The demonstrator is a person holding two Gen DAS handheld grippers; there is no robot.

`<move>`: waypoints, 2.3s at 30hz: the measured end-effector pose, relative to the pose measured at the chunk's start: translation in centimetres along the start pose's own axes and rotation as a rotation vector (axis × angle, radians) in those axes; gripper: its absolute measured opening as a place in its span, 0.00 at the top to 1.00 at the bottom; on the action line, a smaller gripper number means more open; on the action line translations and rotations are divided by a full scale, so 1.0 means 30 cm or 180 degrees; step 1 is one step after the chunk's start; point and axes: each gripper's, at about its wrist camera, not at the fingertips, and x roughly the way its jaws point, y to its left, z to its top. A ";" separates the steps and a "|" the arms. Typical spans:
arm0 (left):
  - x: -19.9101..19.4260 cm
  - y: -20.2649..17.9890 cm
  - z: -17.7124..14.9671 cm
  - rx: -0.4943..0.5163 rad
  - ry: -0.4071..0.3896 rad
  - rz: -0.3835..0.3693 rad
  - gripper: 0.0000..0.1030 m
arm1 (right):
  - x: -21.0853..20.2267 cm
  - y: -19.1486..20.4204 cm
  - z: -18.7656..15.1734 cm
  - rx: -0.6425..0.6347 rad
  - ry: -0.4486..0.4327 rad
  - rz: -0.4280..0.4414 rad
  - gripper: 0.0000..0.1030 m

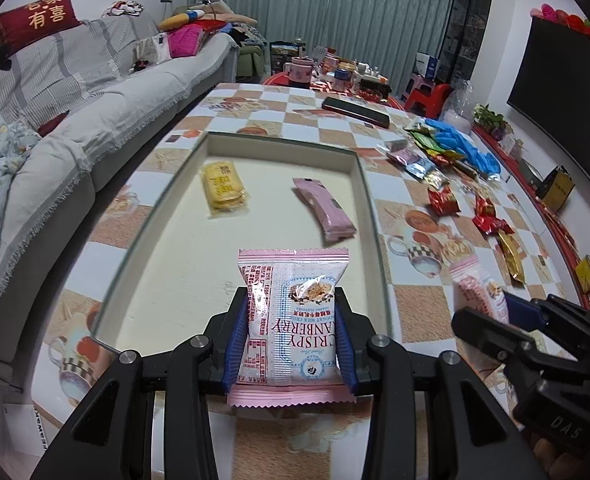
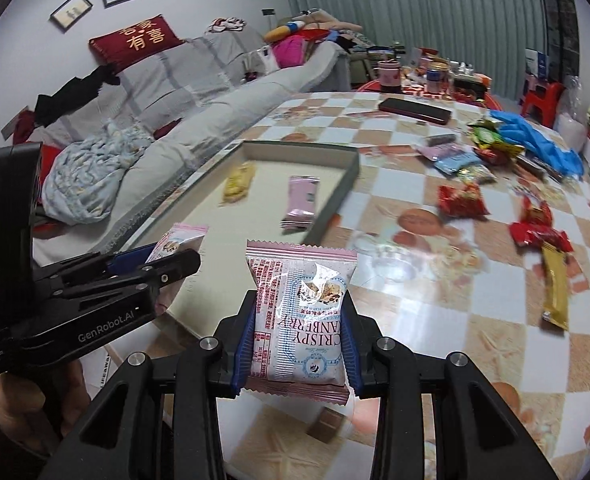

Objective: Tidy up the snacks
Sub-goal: 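Carry both pink cranberry packets over the grey box lid, then lower both packets into the box lid and open both grippers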

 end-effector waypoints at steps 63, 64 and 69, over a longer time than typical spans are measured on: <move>0.405 0.194 0.325 0.0131 0.0608 0.0367 0.30 | 0.470 -0.012 0.395 0.0173 0.0467 0.0019 0.53; 0.395 0.204 0.326 0.0091 0.0586 0.0357 0.27 | 0.463 -0.017 0.401 0.0220 0.0438 0.0072 0.49; 0.314 0.251 0.336 -0.0049 0.0447 0.0328 0.25 | 0.377 -0.031 0.430 0.0288 0.0146 0.0046 0.37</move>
